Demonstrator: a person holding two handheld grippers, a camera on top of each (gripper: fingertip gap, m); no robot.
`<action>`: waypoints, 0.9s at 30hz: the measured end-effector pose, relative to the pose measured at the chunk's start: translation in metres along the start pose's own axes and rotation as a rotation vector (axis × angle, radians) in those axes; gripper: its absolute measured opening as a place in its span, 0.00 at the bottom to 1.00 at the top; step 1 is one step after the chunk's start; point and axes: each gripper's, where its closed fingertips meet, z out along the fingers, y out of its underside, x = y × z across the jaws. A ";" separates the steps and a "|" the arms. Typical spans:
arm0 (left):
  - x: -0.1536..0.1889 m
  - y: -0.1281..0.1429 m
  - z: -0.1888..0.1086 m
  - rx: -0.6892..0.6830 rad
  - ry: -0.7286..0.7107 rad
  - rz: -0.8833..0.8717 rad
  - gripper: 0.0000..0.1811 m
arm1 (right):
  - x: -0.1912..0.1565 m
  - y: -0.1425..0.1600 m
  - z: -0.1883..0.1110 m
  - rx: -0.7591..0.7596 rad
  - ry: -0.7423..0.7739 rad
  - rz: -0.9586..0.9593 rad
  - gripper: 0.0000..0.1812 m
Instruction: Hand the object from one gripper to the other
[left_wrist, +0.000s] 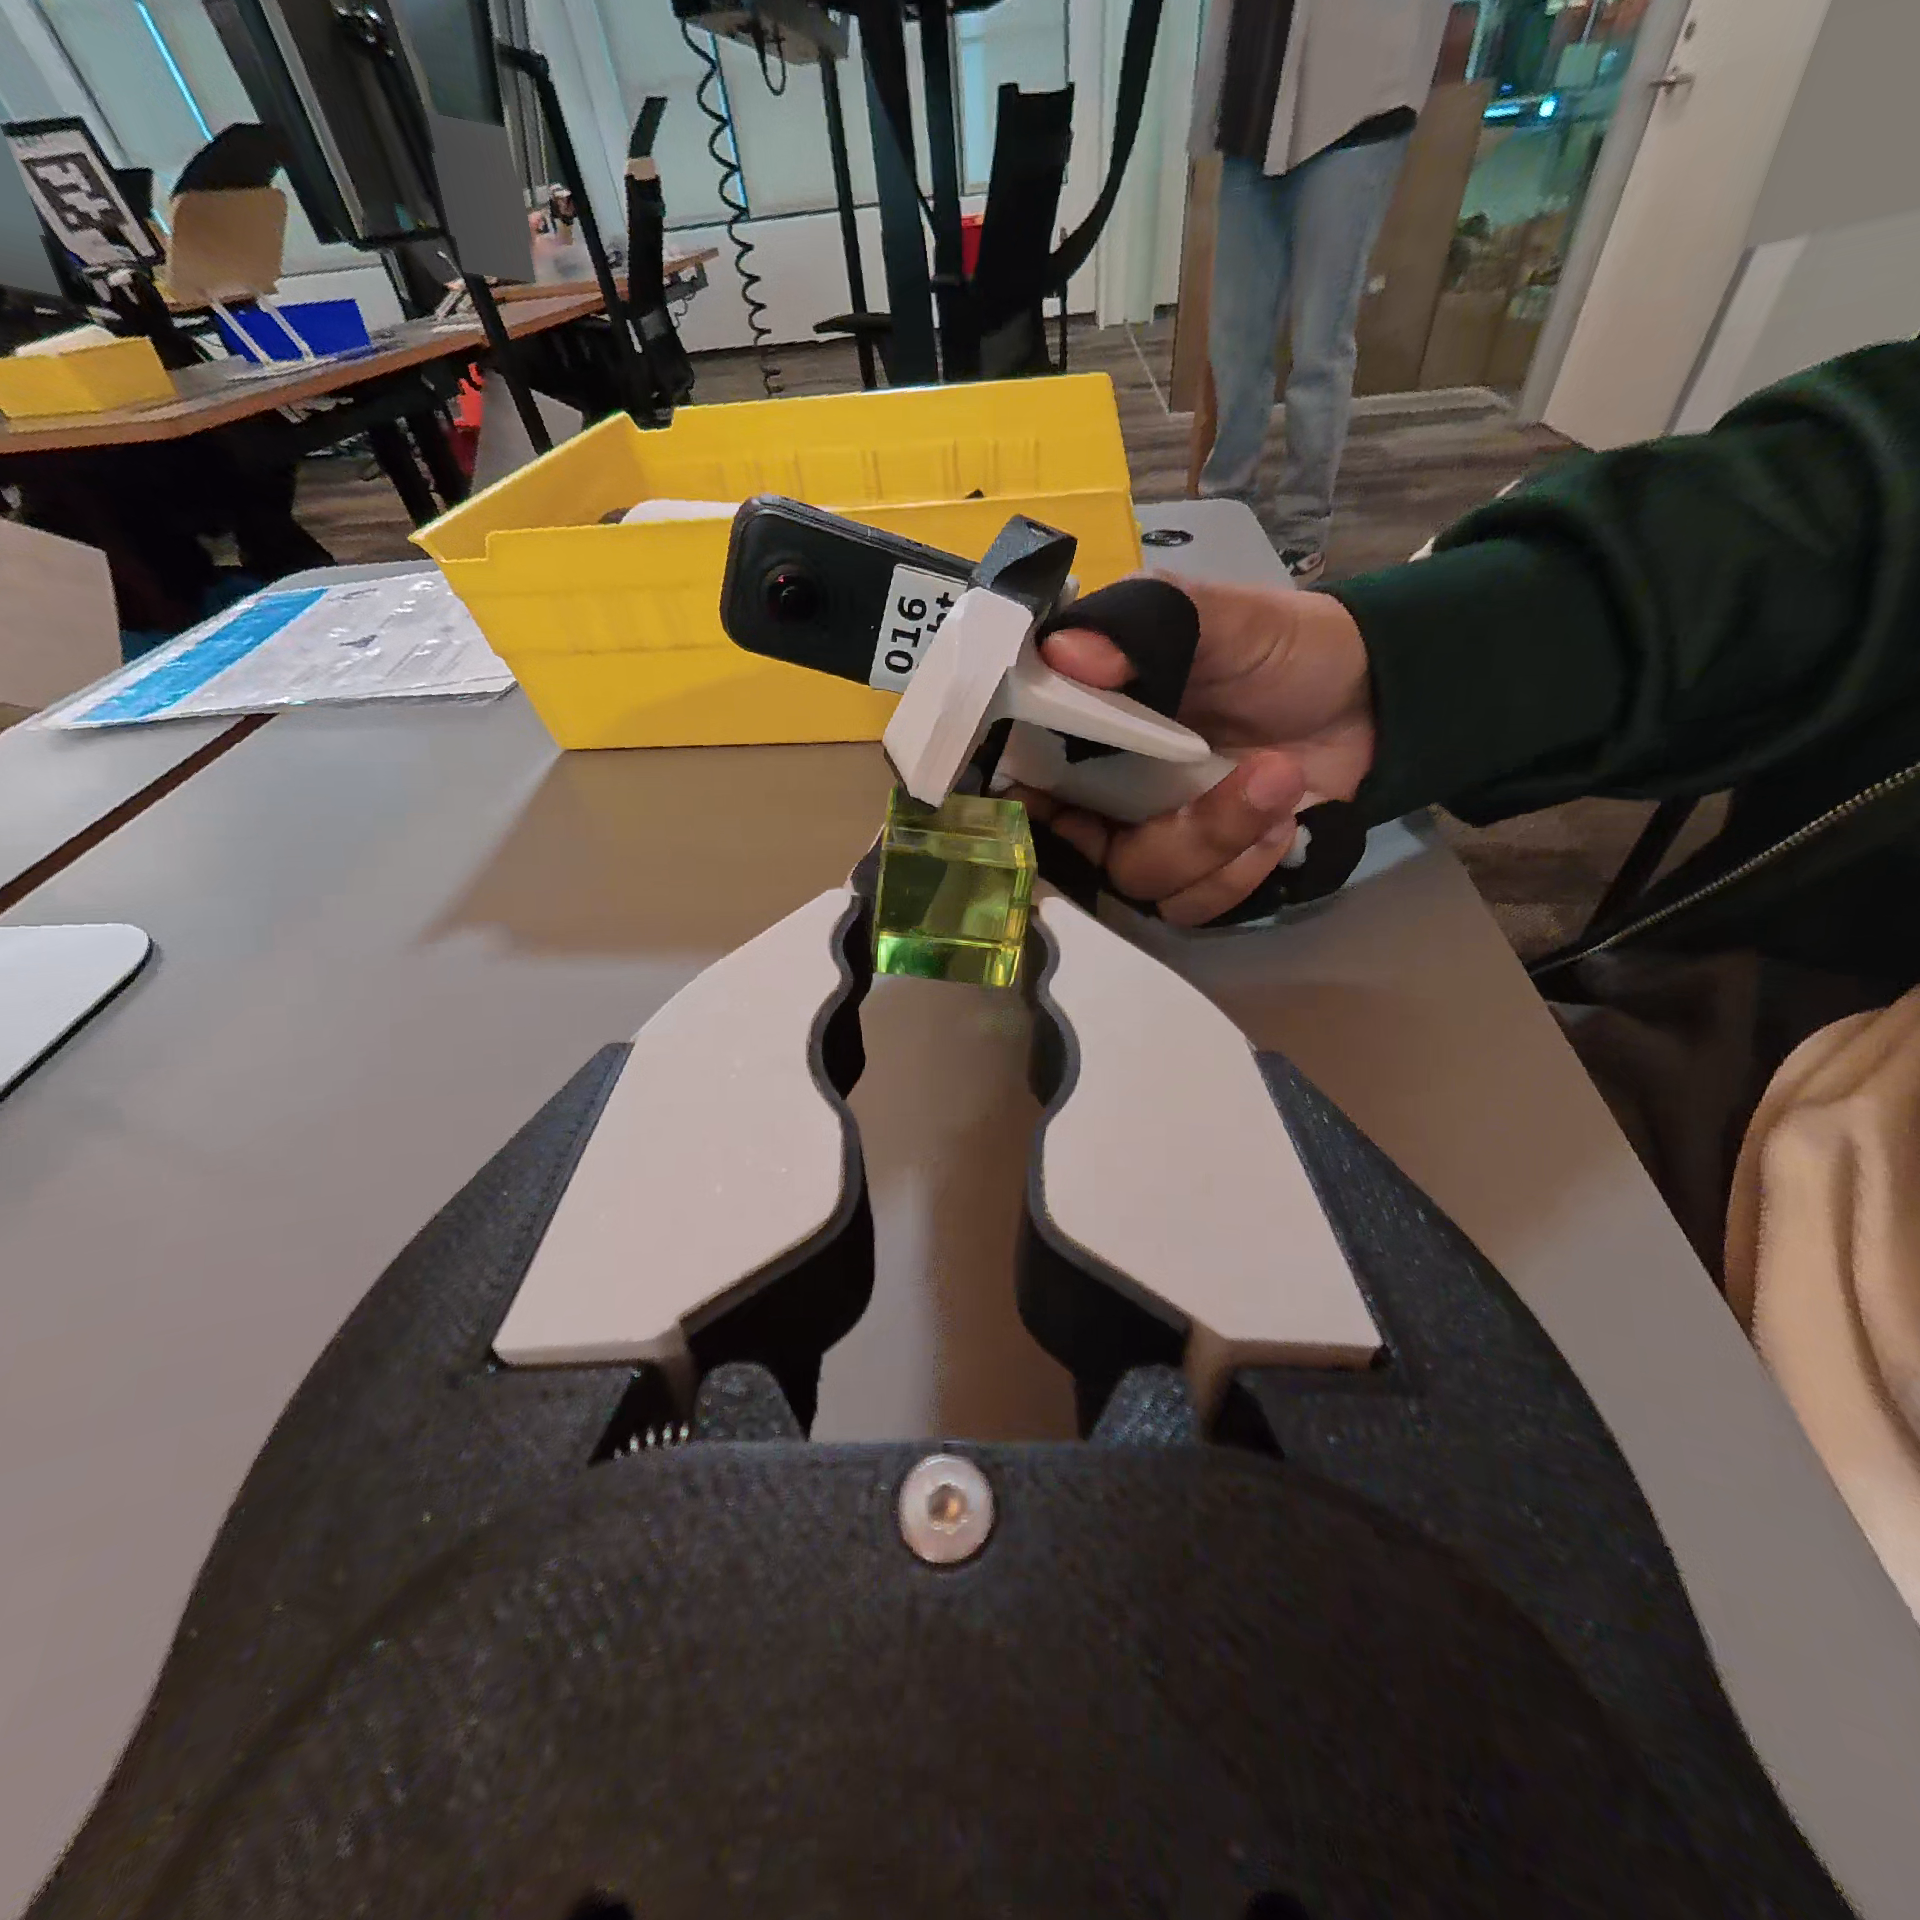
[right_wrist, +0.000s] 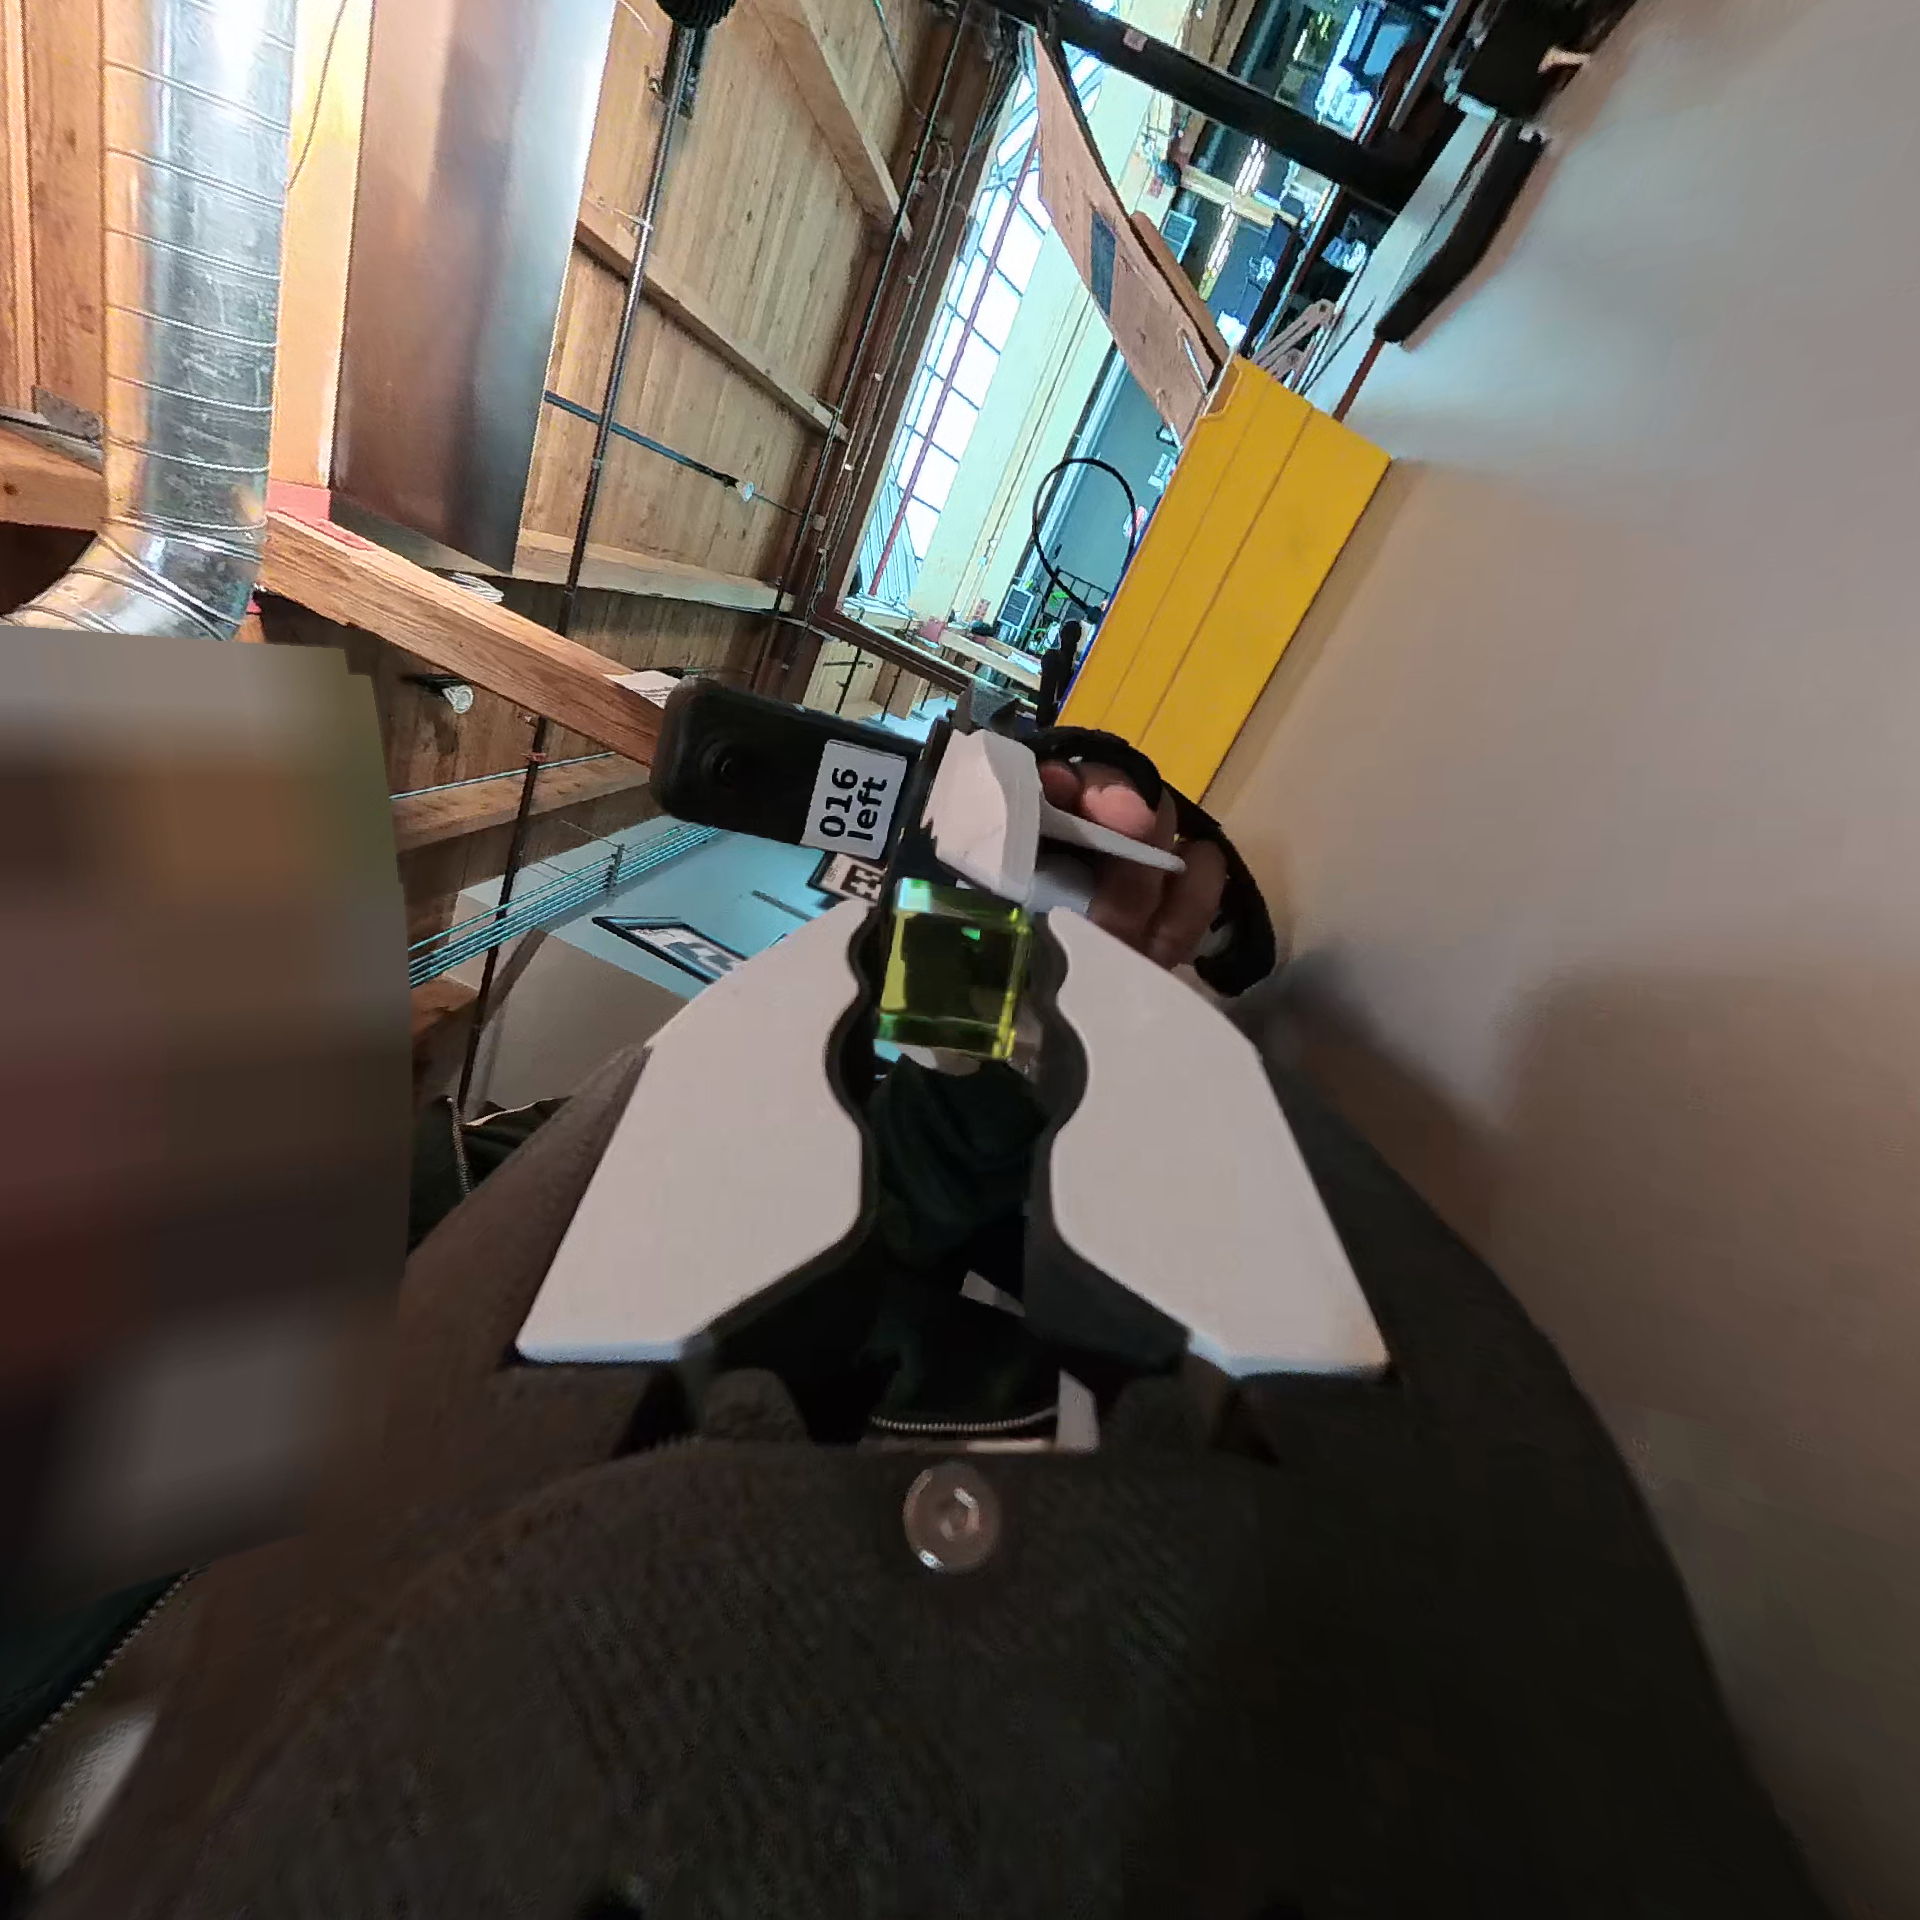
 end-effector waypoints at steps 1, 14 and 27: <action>0.000 -0.001 0.000 0.005 0.002 -0.020 0.15 | 0.000 -0.002 0.000 0.012 0.004 -0.017 0.16; 0.000 -0.011 -0.005 0.134 0.246 -0.650 0.15 | -0.015 -0.014 0.002 0.047 0.210 -0.734 0.34; 0.001 -0.015 -0.005 0.185 0.296 -0.756 0.15 | -0.016 -0.006 0.001 -0.017 0.184 -0.678 0.14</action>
